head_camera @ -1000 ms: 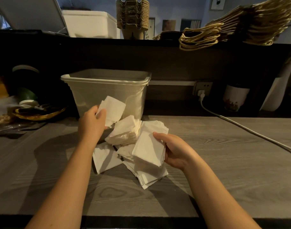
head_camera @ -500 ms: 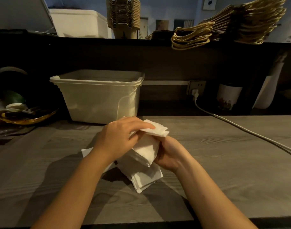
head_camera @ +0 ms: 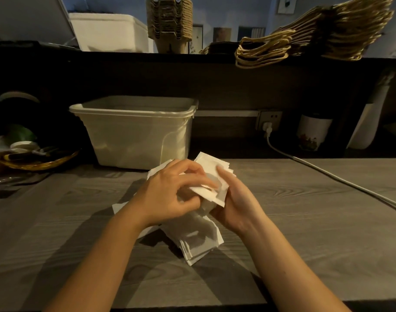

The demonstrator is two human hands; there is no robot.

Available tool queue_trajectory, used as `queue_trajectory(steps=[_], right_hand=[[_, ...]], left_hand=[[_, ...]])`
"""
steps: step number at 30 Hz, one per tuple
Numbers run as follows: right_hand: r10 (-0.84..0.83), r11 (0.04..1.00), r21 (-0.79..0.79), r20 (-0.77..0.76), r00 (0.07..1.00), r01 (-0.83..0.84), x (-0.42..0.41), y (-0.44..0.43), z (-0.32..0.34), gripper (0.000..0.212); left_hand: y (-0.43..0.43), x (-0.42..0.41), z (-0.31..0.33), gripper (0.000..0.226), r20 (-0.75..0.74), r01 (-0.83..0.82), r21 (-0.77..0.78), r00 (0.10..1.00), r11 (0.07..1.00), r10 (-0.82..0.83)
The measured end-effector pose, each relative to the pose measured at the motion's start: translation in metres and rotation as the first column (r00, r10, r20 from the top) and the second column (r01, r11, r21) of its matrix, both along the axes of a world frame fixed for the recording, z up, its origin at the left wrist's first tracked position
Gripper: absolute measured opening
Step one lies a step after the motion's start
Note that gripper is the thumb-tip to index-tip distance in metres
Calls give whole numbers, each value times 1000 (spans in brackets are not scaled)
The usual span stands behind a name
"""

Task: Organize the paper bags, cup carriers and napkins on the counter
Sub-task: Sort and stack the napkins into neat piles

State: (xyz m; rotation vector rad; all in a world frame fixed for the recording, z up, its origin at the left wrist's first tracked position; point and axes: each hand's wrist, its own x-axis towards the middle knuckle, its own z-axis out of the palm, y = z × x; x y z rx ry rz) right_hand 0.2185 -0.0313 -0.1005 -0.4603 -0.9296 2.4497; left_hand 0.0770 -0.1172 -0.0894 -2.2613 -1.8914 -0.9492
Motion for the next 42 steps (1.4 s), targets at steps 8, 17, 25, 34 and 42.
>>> queue_trajectory(steps=[8, 17, 25, 34, 42], right_hand=[[-224, 933, 301, 64, 973, 195, -7, -6, -4, 21], [-388, 665, 699, 21, 922, 264, -8, -10, -8, 22], [-394, 598, 767, 28, 919, 233, -15, -14, -20, 35], [-360, 503, 858, 96, 928, 107, -14, -6, -19, 33], [-417, 458, 869, 25, 908, 187, -18, -9, -22, 29]], left_hand=[[5, 26, 3, 51, 798, -189, -67, 580, 980, 167], [14, 38, -10, 18, 825, -138, -43, 554, 989, 113], [13, 36, -16, 17, 833, -146, 104, 553, 984, -6], [22, 43, -18, 11, 916, -264, 38, 395, 964, 72], [22, 45, -15, 7, 886, -290, 166, 464, 943, -13]])
